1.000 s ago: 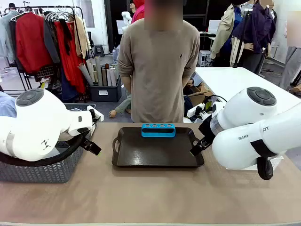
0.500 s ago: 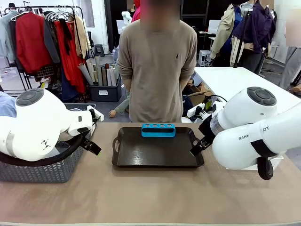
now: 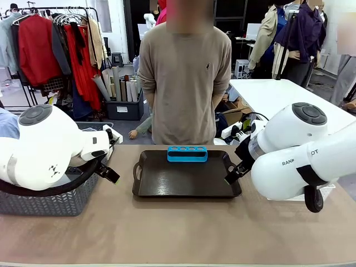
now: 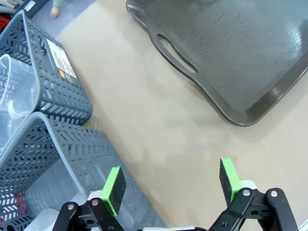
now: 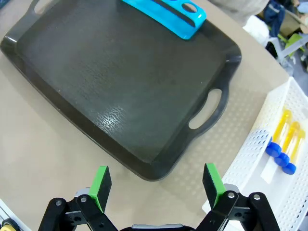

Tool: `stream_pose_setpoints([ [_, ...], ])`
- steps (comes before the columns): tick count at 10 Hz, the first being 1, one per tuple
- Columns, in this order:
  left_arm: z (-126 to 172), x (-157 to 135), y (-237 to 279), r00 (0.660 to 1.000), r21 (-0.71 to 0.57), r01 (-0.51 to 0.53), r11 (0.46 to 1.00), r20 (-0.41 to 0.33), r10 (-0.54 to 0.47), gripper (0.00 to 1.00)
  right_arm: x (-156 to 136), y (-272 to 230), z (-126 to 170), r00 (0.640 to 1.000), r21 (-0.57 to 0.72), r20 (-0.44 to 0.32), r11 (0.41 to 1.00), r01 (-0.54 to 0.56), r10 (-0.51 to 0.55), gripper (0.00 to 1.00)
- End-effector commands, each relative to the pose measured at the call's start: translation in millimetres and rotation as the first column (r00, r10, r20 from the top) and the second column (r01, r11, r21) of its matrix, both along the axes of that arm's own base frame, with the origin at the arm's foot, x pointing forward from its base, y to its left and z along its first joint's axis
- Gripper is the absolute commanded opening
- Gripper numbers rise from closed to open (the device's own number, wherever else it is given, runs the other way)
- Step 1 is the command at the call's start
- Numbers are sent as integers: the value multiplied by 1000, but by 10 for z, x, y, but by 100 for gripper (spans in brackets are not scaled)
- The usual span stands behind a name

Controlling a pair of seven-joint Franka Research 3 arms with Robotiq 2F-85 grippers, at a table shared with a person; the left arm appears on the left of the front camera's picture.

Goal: Prepare the laboratory tools.
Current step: Pick up one Large Measuring Cup and place it on the Handle tray.

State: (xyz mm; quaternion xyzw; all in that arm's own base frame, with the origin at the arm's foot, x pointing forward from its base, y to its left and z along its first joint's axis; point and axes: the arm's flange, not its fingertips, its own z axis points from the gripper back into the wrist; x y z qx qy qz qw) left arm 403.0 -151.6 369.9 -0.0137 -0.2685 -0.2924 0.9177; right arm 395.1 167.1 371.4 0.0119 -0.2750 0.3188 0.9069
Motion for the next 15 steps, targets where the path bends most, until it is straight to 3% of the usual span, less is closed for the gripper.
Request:
stream_pose_setpoints([
  [1,1,0,2,1000,0,0,1000,0,0,100,0,-1,0,1000,0,0,1000,0,0,100],
  [10,0,-1,-2,1000,0,1,1000,0,-1,100,0,0,0,1000,0,0,1000,0,0,100],
  [12,89,-18,-179,998,-11,65,998,-12,-65,100,-85,191,42,991,39,-120,998,-54,58,100],
  [15,354,-10,-316,988,-47,135,990,-66,-138,100,-104,410,235,969,153,-207,983,-104,135,100],
])
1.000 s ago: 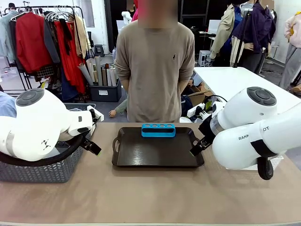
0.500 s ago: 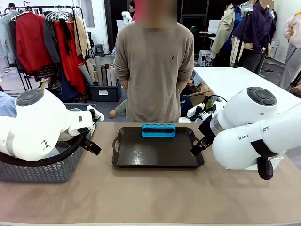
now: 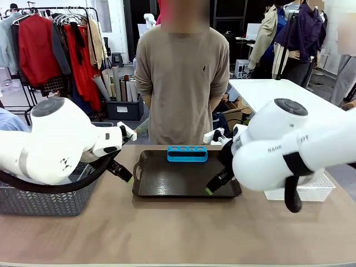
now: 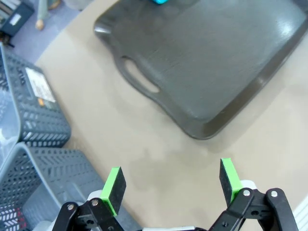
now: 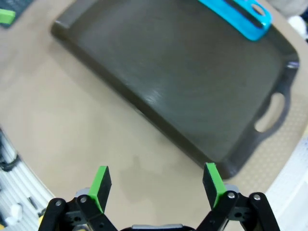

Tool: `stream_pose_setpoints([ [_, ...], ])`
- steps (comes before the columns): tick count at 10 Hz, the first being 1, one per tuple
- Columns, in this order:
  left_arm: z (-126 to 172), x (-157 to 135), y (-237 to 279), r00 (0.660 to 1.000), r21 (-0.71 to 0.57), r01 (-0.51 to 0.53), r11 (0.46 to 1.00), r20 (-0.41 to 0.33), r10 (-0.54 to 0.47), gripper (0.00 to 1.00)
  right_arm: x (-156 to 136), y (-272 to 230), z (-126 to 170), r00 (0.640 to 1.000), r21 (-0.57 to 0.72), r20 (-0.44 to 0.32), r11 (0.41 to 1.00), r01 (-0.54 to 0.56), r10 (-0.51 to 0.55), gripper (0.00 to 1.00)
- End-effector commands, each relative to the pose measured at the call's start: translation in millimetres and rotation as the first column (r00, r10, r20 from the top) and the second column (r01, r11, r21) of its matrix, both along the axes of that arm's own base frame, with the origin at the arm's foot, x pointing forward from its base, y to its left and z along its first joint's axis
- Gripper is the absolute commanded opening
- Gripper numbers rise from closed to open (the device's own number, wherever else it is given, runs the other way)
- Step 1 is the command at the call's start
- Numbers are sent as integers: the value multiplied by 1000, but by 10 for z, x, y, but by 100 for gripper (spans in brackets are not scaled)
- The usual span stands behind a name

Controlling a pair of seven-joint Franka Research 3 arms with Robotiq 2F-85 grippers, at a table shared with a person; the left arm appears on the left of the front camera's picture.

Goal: Prepare the laboratory tools.
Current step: Pick up one Large Measuring Cup and place it on the Handle tray.

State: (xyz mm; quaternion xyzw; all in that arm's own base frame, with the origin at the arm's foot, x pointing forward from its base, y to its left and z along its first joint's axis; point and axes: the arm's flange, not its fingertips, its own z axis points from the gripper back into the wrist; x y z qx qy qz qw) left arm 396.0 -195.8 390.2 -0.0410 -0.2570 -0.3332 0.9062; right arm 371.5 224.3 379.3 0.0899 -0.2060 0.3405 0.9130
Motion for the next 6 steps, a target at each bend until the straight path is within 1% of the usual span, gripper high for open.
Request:
stream_pose_setpoints([
  [1,268,82,114,994,-93,74,993,-76,-81,100,175,-124,356,996,115,-80,993,-39,48,100],
  [2,470,113,51,987,-147,104,984,-105,-120,100,177,-99,469,994,144,-91,989,-38,52,100],
  [3,641,129,50,978,-188,139,972,-127,-165,100,214,-82,622,995,169,-78,985,-46,60,100],
  [4,822,195,10,973,-200,151,968,-145,-182,100,270,-93,811,995,183,-74,982,-55,70,100],
  [5,956,259,22,970,-190,157,969,-153,-187,100,306,-101,961,996,179,-54,982,-60,70,100],
  [6,1108,310,15,969,-181,175,968,-145,-202,100,348,-132,1100,997,187,-43,980,-63,72,100],
])
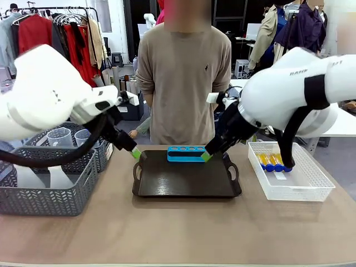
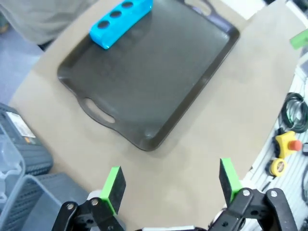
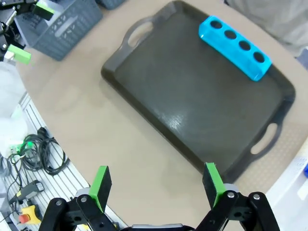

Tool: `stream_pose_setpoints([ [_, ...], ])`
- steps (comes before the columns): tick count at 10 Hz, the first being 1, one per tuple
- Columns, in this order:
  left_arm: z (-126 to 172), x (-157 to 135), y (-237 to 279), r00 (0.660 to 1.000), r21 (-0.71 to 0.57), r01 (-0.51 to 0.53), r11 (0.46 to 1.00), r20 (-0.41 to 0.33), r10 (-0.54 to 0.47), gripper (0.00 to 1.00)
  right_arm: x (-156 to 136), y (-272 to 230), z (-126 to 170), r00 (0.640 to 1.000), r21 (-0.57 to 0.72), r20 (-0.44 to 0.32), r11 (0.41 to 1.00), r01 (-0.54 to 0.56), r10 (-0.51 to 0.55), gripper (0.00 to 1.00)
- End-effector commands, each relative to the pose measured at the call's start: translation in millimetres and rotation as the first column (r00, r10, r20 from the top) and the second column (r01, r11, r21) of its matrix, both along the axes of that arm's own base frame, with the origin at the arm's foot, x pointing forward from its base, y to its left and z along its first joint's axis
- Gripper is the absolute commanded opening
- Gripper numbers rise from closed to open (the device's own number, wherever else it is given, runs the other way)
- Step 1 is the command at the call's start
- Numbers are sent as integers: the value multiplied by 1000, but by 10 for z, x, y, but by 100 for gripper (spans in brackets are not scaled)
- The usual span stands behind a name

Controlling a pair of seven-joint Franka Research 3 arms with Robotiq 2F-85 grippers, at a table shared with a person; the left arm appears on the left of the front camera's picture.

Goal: Prepare the laboratory tools.
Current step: Pick up one Large Measuring Cup and place it on the Handle tray.

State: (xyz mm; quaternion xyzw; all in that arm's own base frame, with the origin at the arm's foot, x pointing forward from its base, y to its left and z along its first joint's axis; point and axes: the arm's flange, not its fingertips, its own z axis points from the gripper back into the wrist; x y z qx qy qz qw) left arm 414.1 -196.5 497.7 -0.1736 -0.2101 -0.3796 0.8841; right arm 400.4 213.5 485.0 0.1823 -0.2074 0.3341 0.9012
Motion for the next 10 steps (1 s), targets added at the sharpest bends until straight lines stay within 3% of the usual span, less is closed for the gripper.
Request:
stream_pose_setpoints([
  [1,172,141,26,999,13,46,999,-2,-46,100,79,-60,188,998,22,26,999,-50,49,100],
  [3,282,194,17,997,51,67,996,28,-69,100,103,-180,451,993,39,110,998,-54,50,100],
  [4,268,158,-14,992,44,103,994,74,-106,100,62,-192,436,989,28,139,998,-51,47,100],
  [5,299,162,41,999,25,37,999,7,-37,100,103,-114,411,998,17,66,1000,-20,19,100],
  [8,299,162,41,999,25,37,999,7,-37,100,103,-114,411,998,17,66,1000,-20,19,100],
  [9,302,168,17,999,41,49,998,20,-50,100,97,-117,438,996,7,81,1000,-29,28,100],
  [10,475,137,35,985,47,159,986,66,-162,100,113,-107,620,997,53,47,997,-61,59,100],
])
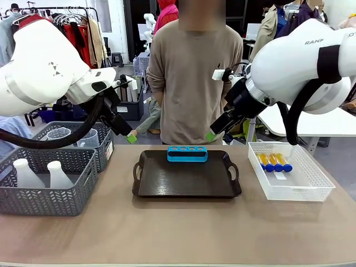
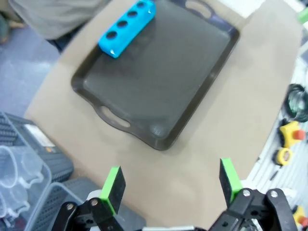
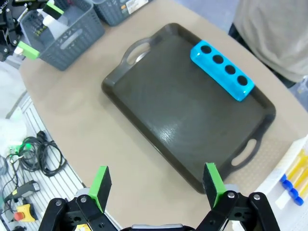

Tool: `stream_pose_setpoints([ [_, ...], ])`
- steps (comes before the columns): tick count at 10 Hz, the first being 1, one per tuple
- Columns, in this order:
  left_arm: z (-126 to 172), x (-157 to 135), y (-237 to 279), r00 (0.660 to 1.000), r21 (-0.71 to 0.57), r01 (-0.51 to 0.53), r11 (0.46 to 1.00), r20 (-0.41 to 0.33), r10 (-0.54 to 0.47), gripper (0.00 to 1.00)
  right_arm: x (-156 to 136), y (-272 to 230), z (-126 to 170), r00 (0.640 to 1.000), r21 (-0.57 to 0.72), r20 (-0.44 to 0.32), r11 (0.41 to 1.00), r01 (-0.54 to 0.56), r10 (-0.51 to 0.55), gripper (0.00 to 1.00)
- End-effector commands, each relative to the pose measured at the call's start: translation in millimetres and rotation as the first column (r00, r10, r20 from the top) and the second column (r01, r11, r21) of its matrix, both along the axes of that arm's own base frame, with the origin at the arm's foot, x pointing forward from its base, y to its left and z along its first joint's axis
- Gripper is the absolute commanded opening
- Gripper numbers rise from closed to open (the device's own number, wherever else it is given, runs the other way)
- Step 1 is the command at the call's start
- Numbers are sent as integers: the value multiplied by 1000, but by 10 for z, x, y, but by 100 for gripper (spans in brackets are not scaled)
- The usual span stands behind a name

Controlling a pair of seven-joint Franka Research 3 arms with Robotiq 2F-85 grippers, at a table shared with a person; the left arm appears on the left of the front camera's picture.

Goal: Prepare the laboratory tools.
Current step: Pick up one Large Measuring Cup and place it on the Handle tray.

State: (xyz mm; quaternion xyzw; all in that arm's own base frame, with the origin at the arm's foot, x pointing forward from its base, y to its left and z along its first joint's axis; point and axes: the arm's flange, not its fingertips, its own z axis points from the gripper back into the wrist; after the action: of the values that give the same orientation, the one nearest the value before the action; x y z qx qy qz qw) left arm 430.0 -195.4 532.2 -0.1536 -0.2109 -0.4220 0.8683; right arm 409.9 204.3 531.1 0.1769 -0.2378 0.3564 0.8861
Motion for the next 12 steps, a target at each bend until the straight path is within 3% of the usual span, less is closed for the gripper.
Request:
stream_pose_setpoints([
  [1,334,-38,85,991,-12,111,994,82,-109,100,27,-53,455,997,69,-45,996,-55,58,100],
  [4,790,-72,290,970,-63,217,974,126,-208,100,42,-217,1150,989,118,-61,985,-128,136,100],
  [8,1381,-128,616,943,-131,315,940,157,-294,100,263,-631,1857,982,124,10,974,-188,188,100],
  [9,1485,-165,703,937,-155,332,931,172,-305,100,310,-786,1972,973,99,65,969,-225,220,100],
  [12,1648,-165,983,939,-191,257,947,280,-199,100,437,-1264,2100,928,35,207,946,-323,309,100],
])
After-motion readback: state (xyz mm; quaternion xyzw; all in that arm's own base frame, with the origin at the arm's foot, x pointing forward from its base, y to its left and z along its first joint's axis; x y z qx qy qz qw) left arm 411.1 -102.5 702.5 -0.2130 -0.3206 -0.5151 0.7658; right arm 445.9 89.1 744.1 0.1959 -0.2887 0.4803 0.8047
